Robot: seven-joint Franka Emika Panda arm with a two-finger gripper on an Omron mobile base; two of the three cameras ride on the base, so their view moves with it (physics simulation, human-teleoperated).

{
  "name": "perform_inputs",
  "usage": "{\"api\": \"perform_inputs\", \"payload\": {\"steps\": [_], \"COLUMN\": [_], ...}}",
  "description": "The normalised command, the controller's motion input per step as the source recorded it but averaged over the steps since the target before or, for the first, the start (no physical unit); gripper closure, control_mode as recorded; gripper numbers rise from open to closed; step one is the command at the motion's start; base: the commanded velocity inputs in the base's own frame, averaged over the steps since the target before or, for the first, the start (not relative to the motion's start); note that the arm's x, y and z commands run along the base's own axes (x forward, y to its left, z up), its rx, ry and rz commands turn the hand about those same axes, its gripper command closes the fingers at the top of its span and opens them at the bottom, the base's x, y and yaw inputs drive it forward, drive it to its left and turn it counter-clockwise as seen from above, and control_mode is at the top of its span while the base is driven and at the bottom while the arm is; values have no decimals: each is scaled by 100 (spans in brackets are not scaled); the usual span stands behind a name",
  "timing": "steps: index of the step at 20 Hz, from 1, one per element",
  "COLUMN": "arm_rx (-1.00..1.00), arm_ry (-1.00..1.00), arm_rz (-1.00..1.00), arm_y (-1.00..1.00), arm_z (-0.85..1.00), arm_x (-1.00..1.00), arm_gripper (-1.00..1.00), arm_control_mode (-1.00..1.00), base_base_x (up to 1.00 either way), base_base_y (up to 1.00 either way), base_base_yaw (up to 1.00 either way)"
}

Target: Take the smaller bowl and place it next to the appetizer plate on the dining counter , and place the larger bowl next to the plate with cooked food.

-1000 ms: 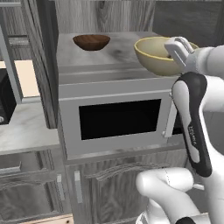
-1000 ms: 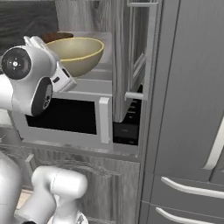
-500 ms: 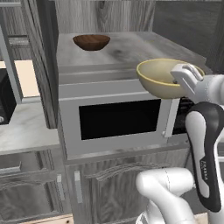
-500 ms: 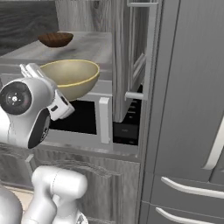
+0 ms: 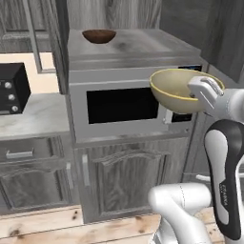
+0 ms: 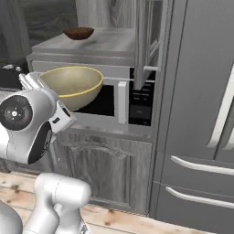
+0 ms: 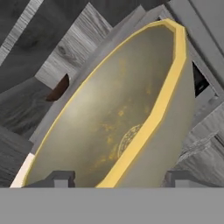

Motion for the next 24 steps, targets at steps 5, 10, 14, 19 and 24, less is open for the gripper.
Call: {"api": "perform_inputs", "payload": {"steps": [5, 10, 14, 19, 24], "arm_rx": [0, 0, 0, 0, 0], "arm_ry": [0, 0, 0, 0, 0], "arm_rz": [0, 0, 0, 0, 0], "arm_y": [0, 0, 0, 0, 0], "arm_z": [0, 0, 0, 0, 0], "arm_x": [0, 0, 0, 0, 0], "arm_gripper": [100, 100, 100, 100, 100], "arm_control_mode": [100, 100, 100, 100, 100], "base_base_x": [-59, -27, -28, -41, -45], "base_base_y": [-2, -30, -46, -31, -15], "base_base_yaw": [30, 44, 44, 46, 59]}}
